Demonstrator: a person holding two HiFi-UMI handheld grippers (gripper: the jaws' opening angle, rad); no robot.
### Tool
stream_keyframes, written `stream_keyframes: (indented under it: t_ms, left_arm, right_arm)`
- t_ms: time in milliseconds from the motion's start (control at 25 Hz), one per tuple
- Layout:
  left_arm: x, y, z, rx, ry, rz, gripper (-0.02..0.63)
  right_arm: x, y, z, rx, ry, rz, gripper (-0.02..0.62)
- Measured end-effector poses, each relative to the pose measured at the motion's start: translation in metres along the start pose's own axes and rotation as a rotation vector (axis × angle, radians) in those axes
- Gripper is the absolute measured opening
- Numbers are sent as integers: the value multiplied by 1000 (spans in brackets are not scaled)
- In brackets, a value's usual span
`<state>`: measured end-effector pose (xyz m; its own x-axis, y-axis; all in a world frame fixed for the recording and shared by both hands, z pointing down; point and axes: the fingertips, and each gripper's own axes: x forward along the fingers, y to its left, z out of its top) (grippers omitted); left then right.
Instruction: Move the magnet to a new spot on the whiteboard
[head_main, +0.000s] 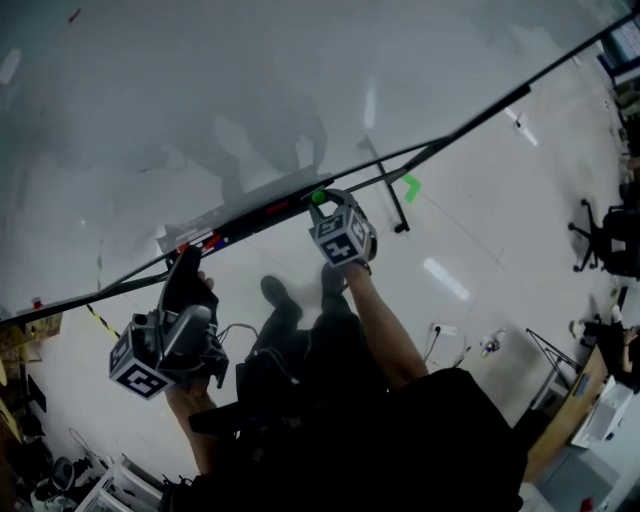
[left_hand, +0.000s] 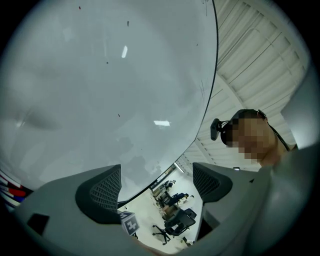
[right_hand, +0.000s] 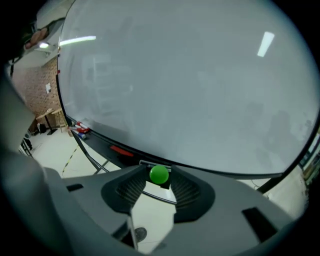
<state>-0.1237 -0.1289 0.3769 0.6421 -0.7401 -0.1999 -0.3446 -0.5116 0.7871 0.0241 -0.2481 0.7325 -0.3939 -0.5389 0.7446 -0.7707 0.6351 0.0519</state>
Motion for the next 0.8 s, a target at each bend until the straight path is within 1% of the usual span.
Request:
stream_keyframes:
  t_ms: [120,200,280,360,600,800]
  left_arm:
    - [-8,4,4,1,-14,12,440]
    - [-11,5,7,2,-20,13,440]
    - [-12,6,9,2,-24,12,440]
    - [-11,5,8,2,-25,7,440]
    - [-7,1,9,-2,-14,-16,440]
    - [-5,4,7,-28,-5,-34,440]
  right_arm:
    - [10,2,-1,-30,31,-26,183]
    - [12,3,-1,-31,45,-26,176]
    - [12,3,0,-24,50,-27,153]
    - [12,2,-2,-10,47,-24,152]
    - [5,0,-1,47,28,-22,150]
    - [-17,-5,15,126,-52,-9,150]
